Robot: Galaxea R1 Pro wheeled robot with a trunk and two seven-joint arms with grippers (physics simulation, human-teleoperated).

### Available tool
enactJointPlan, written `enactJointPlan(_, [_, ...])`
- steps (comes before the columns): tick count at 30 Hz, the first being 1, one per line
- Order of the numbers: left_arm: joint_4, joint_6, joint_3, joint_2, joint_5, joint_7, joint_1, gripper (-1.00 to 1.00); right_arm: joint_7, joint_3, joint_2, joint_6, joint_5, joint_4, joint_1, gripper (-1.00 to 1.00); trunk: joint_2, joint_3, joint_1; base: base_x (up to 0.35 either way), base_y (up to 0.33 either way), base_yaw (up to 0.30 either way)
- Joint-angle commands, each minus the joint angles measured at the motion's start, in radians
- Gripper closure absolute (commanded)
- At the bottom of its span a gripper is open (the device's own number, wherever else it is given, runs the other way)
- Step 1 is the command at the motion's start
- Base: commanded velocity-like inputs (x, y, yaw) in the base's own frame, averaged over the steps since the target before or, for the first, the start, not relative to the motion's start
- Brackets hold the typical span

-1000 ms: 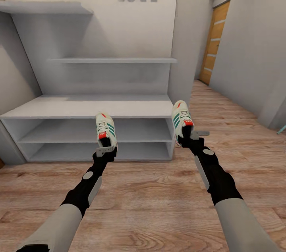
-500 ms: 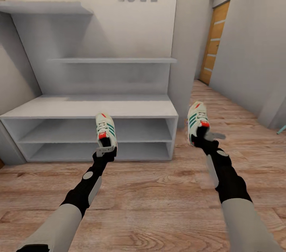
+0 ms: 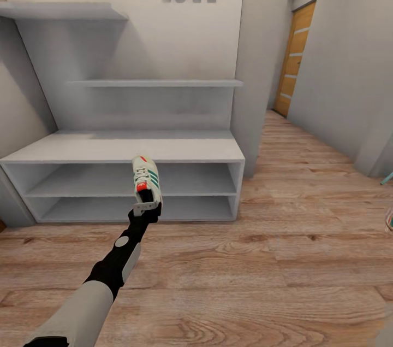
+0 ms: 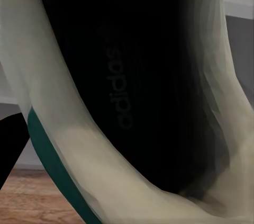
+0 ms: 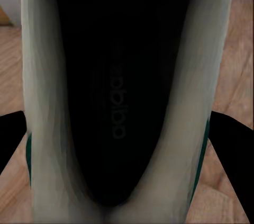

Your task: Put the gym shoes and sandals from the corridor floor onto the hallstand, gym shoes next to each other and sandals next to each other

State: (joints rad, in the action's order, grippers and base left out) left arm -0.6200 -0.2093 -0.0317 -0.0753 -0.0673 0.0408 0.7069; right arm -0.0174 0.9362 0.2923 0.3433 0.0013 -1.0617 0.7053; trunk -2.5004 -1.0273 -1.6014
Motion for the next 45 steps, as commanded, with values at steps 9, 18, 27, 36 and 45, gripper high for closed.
enactJointPlan(9, [0.001, -0.001, 0.0, -0.005, -0.005, 0.004, 0.0, 1.0, -0.002, 0.075, 0.137, 0.09, 0.018, 0.015, 0.0, 1.0, 0.0, -0.001, 0.0, 0.0, 0.0, 0.0])
enactJointPlan(18, [0.004, -0.001, -0.001, -0.01, -0.001, 0.004, 0.001, 1.0, -0.003, 0.077, 0.143, 0.238, 0.201, 0.012, 0.0, 1.0, 0.0, -0.001, 0.0, 0.0, -0.111, 0.0])
enactJointPlan(27, [0.147, -0.002, 0.004, -0.009, 0.005, 0.002, 0.0, 1.0, -0.003, 0.076, 0.142, 0.24, 0.204, 0.012, 0.0, 1.0, 0.0, -0.001, 0.0, 0.0, -0.079, 0.0])
enactJointPlan(36, [0.262, -0.002, 0.004, -0.008, 0.004, 0.002, 0.001, 1.0, -0.003, 0.076, 0.142, 0.24, 0.206, 0.012, 0.0, 1.0, 0.0, -0.001, 0.0, 0.0, -0.035, 0.0])
enactJointPlan(45, [0.265, 0.209, 0.003, -0.008, 0.012, 0.001, 0.001, 1.0, -0.003, 0.075, 0.142, 0.239, 0.209, 0.012, 0.0, 1.0, 0.0, -0.001, 0.0, 0.015, -0.252, 0.0])
